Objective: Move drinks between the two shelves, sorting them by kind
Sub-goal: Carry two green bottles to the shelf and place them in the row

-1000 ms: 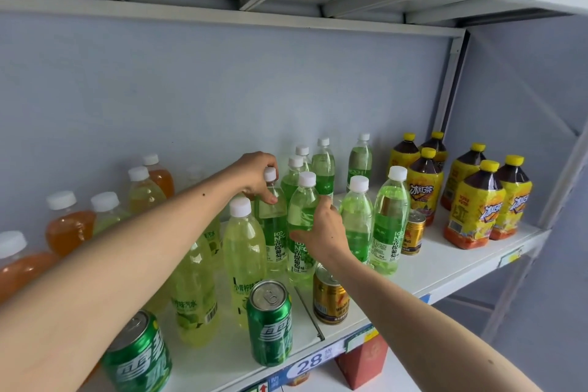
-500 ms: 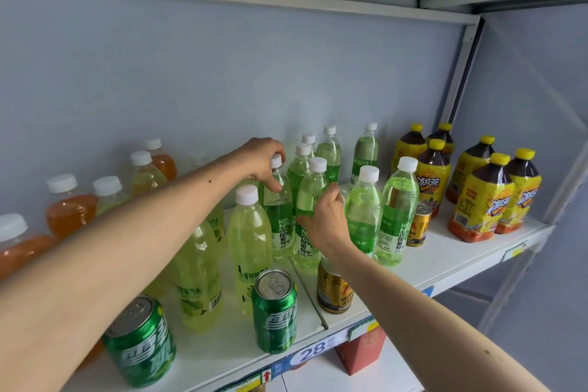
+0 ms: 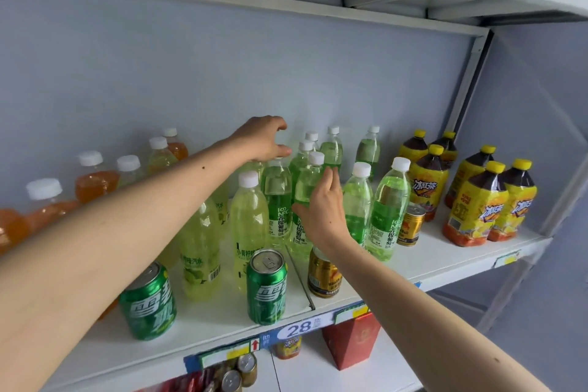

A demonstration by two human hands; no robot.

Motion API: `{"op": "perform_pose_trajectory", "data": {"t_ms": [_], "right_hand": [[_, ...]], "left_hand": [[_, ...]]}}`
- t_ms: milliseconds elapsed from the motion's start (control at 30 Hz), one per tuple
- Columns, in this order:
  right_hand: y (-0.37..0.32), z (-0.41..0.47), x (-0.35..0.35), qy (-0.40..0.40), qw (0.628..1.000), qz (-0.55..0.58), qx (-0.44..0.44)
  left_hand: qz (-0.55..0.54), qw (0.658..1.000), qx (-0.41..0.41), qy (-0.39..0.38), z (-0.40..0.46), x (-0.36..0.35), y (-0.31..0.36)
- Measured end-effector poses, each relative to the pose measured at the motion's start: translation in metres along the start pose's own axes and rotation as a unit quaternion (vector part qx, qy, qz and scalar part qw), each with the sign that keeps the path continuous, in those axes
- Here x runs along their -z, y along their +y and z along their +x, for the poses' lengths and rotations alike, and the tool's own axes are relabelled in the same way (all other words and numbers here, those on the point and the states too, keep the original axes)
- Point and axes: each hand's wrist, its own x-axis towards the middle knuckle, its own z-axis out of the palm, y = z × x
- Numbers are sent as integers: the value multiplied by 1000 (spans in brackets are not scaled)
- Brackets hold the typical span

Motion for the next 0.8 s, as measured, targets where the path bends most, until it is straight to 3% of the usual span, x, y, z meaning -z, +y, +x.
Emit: {"op": "perform_pose_trajectory", "data": {"t_ms": [200, 800], "right_hand": [[2, -23, 12, -16, 998, -4, 66], [-8, -105, 13, -77, 988, -7, 135]], "left_hand": [[16, 997, 4, 77, -45, 9, 19], [-2, 989, 123, 83, -207, 6, 1]]}}
